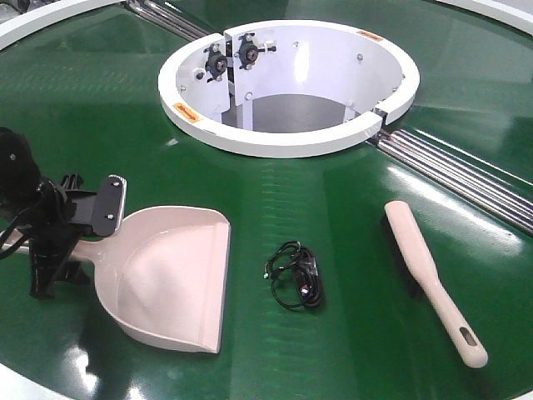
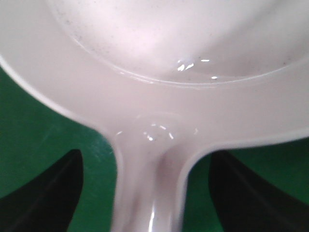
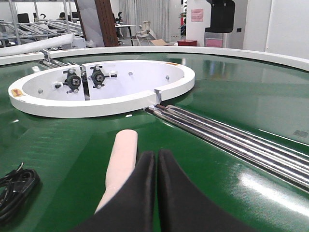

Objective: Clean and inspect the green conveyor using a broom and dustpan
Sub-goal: 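Move the left gripper down to the beige dustpan handle and grasp it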

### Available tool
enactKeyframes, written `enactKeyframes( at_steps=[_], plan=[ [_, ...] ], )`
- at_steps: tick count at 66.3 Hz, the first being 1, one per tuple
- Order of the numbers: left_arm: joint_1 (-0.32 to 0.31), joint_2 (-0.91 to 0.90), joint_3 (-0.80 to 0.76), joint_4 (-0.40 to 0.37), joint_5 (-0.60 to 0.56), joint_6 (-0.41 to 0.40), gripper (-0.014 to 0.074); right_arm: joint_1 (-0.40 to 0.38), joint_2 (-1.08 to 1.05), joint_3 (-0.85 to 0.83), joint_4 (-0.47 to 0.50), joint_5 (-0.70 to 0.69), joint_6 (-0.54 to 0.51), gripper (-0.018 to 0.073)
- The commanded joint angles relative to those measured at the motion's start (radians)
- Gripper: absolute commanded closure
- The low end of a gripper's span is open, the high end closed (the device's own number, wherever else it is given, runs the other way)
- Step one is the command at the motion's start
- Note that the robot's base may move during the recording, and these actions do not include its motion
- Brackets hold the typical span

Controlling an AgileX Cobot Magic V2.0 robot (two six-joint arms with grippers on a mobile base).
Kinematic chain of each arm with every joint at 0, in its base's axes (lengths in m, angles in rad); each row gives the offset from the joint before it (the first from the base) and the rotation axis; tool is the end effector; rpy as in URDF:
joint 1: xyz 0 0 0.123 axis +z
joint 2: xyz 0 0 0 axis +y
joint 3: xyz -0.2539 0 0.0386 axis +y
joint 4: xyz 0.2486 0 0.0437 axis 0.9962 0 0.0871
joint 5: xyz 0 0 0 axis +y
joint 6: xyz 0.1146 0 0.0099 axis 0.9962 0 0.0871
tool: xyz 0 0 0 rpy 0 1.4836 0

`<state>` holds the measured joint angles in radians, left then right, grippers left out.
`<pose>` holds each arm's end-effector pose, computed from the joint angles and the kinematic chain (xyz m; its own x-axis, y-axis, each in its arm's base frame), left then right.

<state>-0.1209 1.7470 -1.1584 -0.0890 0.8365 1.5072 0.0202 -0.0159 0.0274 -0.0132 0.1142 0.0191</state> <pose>0.3367 -0.0486 0.1529 0.0158 0.9956 -0.0923 0.9748 0.0052 0.2231 0.1095 0.0020 0.1939 -0.0386 0.0052 -0.9992 -0.0185 0.9998 0.0059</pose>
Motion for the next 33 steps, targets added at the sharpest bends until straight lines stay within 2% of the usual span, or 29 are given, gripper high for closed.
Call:
enactKeyframes(
  at_steps=[1, 10, 25, 33],
  plan=[
    [-0.006, -0.02, -0.028, 0.004, -0.017, -0.003, 0.0114, -0.003, -0.012, 0.02, -0.003, -0.076, -0.007, 0.0569],
    [-0.006, -0.011, -0.028, 0.02, -0.013, -0.005, 0.0213, -0.003, -0.012, 0.02, -0.003, -0.076, -0.007, 0.0569],
    [-0.006, -0.011, -0.028, 0.059, 0.0, -0.011, 0.0605, -0.003, -0.012, 0.02, -0.003, -0.076, -0.007, 0.0569],
    [-0.006, -0.028, -0.028, 0.06, 0.017, -0.011, 0.0604, -0.003, -0.012, 0.02, -0.003, -0.076, -0.007, 0.0569]
  ],
)
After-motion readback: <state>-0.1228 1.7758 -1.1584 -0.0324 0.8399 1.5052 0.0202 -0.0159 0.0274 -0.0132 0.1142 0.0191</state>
